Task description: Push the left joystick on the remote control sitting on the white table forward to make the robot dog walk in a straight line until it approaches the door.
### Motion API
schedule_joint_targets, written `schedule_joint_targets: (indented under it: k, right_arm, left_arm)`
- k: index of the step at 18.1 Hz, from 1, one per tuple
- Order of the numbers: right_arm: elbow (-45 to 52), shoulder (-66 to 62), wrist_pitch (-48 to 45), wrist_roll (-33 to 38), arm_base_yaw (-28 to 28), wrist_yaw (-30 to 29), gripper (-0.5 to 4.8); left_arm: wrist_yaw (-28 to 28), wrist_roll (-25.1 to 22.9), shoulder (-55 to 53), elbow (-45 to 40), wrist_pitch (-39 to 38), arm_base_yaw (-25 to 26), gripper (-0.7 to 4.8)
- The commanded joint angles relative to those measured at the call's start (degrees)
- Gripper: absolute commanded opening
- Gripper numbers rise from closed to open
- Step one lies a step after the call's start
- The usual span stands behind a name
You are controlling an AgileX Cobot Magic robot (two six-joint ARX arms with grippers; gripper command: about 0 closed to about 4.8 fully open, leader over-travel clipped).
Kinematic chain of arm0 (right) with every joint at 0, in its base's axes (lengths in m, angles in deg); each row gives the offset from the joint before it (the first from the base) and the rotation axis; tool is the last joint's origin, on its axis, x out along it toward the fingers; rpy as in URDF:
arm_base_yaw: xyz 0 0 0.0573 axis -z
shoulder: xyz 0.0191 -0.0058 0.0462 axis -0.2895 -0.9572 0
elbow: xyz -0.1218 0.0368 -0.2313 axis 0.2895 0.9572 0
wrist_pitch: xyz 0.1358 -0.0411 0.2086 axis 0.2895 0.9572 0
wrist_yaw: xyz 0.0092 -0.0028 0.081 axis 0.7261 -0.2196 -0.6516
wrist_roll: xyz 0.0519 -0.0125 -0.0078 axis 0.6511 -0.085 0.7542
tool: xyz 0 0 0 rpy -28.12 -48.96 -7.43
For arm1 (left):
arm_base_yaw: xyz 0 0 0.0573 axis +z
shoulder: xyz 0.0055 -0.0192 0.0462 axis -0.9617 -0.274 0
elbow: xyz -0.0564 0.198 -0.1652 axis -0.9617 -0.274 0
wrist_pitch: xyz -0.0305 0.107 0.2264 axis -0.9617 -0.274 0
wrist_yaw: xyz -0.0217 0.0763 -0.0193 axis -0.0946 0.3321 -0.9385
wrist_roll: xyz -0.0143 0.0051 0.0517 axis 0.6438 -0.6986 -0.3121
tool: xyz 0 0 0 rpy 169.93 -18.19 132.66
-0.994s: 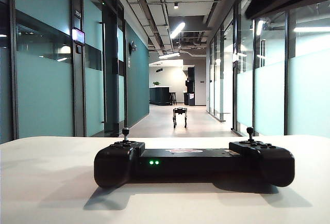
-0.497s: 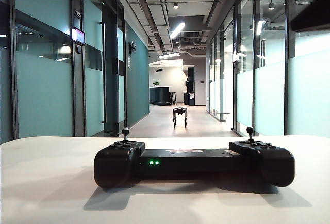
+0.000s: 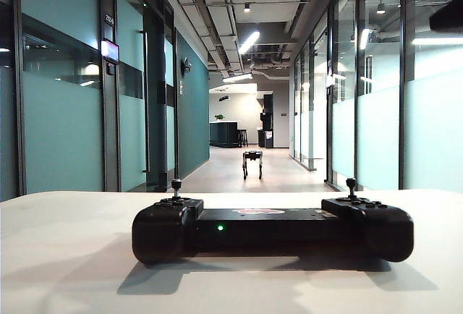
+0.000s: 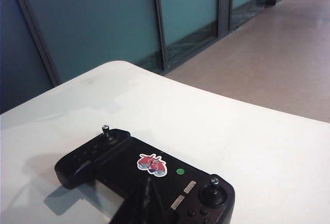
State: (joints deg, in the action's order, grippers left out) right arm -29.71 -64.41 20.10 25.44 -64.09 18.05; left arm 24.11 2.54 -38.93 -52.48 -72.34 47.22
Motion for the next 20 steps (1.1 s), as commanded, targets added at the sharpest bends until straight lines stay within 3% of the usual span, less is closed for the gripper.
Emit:
schedule_joint_targets:
  k: [1,5,14,16,20]
  right_arm:
    - [-0.3,0.0,-1.0,-0.2,0.0,0.1,0.00]
    - [-0.3,0.0,-1.0,-0.2,0.0,0.1,0.00]
    - [-0.3,0.0,-1.0,-0.2,0.0,0.0,0.00]
    - [-0.3,0.0,-1.0,-0.2,0.0,0.0,0.00]
    - [-0.3,0.0,-1.0,-0.2,0.0,0.0,0.00]
  left_arm:
    - [1.2,-0.3,0.0,-0.7,2.1,0.0,-0.05]
    - [1.2,-0.2,0.0,-2.8,10.4,0.0,-0.05]
    - [-0.1,-0.2,0.0,-4.7,15.9,0.1,-0.05]
    - [-0.7,0.0,0.0,-6.8,20.9,2.9,-0.06]
    - [-3.8,-0.2,0.0,-7.1,20.0,13.4,-0.05]
